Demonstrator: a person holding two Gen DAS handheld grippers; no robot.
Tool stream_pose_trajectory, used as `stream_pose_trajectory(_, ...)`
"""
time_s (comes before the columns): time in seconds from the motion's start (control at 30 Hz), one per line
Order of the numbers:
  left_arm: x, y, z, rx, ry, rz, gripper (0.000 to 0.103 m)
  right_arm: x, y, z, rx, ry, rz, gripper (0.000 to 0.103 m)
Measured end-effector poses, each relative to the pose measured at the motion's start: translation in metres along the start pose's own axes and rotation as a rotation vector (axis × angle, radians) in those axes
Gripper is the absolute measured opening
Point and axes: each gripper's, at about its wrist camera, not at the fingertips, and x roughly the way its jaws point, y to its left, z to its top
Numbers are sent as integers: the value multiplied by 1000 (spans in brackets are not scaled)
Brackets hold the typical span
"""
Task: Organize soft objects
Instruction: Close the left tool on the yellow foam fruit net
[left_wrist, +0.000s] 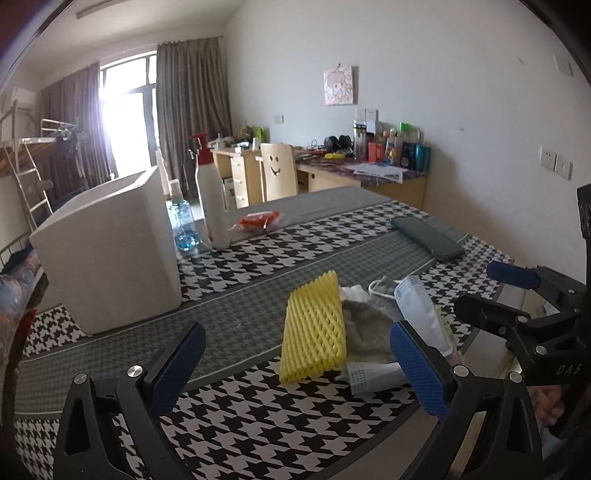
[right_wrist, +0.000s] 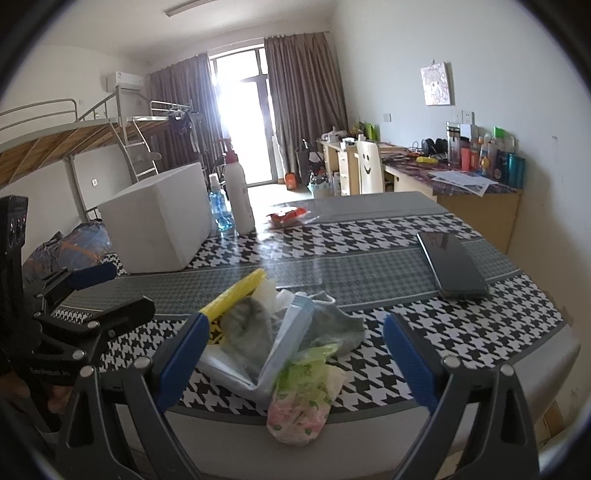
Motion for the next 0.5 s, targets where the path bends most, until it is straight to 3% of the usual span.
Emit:
stream_pose_trajectory(0.2, 15, -5, -3, 40, 28, 36, 100, 8, -3, -1, 4, 22, 3, 97)
stream_pose_trajectory(0.33, 23, -9, -4, 57, 46, 17, 100, 14, -6, -2, 9, 34, 2, 97)
stream_pose_trajectory(0.5, 39, -11, -6, 73, 91, 16, 88, 18, -10, -3, 15, 47, -3, 97)
